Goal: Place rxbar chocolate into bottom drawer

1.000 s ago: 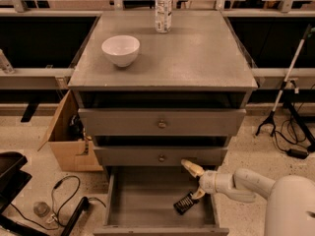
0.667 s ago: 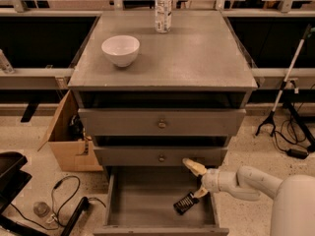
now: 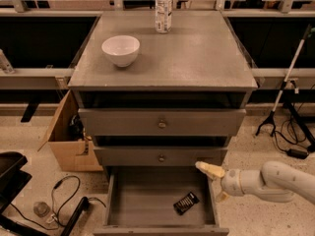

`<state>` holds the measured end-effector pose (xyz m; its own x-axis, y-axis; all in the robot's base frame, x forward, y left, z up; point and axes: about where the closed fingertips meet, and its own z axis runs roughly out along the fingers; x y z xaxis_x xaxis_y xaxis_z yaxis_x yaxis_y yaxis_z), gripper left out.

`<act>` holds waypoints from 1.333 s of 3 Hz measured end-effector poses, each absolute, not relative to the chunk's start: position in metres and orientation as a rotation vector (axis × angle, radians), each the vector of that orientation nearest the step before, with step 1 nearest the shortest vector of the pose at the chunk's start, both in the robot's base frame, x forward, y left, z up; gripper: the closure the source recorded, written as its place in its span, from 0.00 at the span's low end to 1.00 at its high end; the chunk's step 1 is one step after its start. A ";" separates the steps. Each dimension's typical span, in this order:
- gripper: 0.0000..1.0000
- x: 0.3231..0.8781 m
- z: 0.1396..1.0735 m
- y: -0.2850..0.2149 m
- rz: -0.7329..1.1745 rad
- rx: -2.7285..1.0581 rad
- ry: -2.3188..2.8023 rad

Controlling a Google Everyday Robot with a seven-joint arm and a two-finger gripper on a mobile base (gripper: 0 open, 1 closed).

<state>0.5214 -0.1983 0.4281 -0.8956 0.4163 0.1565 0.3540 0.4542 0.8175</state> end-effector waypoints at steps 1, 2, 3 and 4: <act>0.00 0.476 0.481 -0.220 1.310 0.663 2.767; 0.00 0.445 0.530 -0.228 1.142 0.644 2.900; 0.00 0.405 0.601 -0.231 0.965 0.634 2.954; 0.00 0.391 0.667 -0.242 0.856 0.572 2.873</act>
Offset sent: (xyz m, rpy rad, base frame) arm -0.0861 -0.0539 0.2926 -0.4920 0.0356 0.1457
